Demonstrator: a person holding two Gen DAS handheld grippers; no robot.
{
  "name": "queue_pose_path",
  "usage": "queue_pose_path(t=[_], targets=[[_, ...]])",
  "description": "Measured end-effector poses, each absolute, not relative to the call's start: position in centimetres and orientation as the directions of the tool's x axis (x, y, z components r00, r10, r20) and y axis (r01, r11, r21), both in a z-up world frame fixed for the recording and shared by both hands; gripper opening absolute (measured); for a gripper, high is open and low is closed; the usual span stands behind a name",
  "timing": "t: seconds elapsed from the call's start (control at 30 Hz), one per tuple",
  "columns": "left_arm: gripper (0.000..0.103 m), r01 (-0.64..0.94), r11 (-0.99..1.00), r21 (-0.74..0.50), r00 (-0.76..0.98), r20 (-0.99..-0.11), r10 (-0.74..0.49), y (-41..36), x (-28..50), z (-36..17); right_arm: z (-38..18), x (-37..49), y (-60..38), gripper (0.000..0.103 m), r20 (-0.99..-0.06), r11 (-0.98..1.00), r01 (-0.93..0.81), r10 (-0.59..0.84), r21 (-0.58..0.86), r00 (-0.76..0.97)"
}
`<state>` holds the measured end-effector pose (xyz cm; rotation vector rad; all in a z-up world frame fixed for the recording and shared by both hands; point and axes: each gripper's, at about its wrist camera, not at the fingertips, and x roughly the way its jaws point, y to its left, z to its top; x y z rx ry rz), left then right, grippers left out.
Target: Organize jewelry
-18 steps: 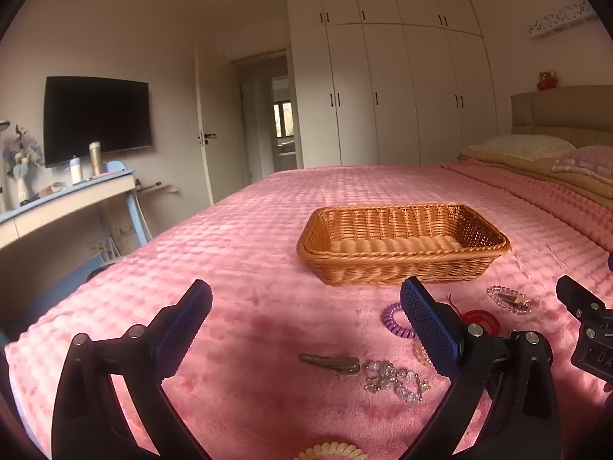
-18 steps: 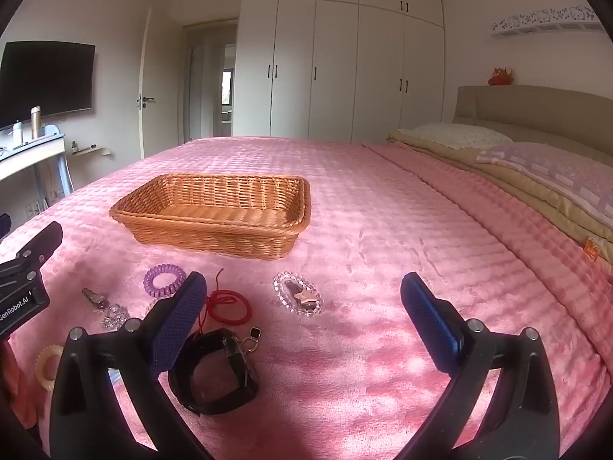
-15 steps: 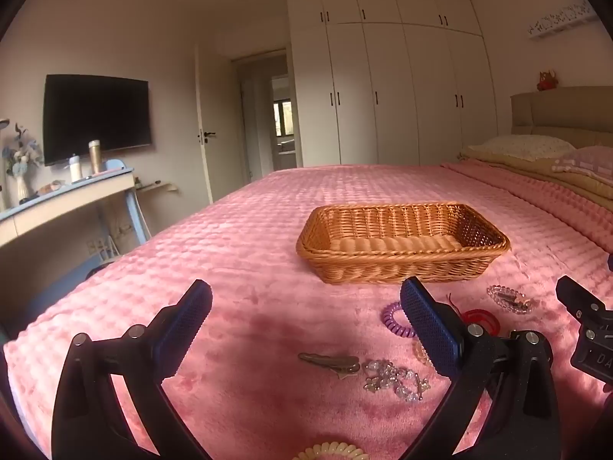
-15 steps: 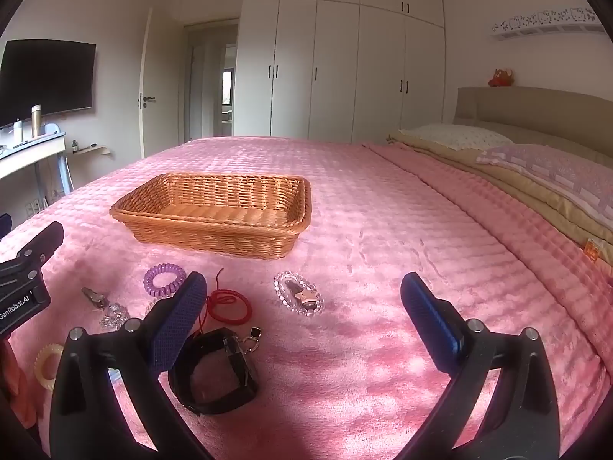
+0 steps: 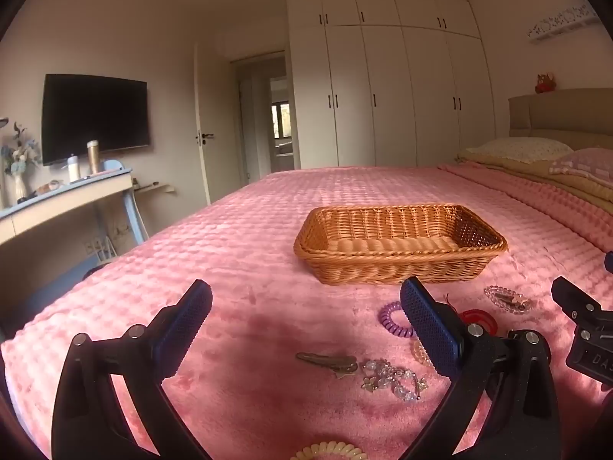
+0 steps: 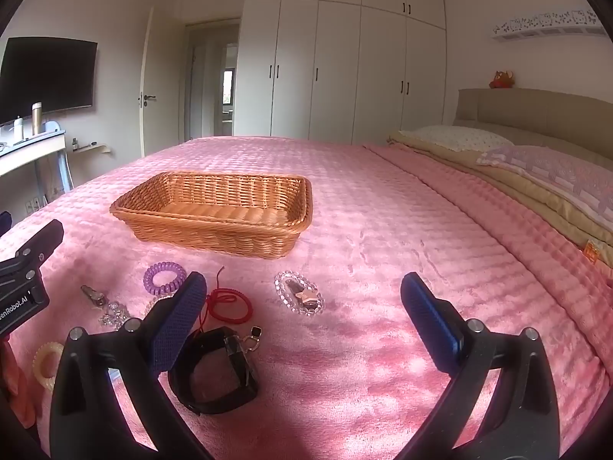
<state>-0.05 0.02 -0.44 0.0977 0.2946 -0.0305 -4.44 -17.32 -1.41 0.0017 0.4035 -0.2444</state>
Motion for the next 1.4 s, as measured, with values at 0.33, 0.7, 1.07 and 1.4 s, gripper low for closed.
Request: queue_pose_path(t=[0.33, 0.7, 1.07, 1.4], targets=[[0.096, 0.053, 0.995, 0.082, 0.955, -0.296, -0.027, 0.26, -0.03, -0.46, -1.47, -4.30, -17.19, 0.097, -0.392, 0.971, 0.233, -0.236, -0.058, 0.889], [0.096, 0.063, 0.995, 0.073, 0.951, -0.307, -0.037, 0.18, 0.09, -0.61, -1.66, -4.07, -17.26, 0.097, -0.398, 0.972, 0.228, -0.232, -0.060, 0.888], [0.096, 0.062, 0.995, 0.073, 0.952, -0.305, -0.036, 0.41, 0.23, -0.64, -1.75, -3.86, -17.10, 0.097, -0.403, 0.971, 0.229, -0.237, -0.068, 0.884], [0.096, 0.062, 0.996, 0.069, 0.950, -0.311, -0.037, 0.53, 0.27, -0.75, -1.85, -3.72, -17.05, 0.097, -0.406, 0.971, 0.230, -0.239, -0.072, 0.882]])
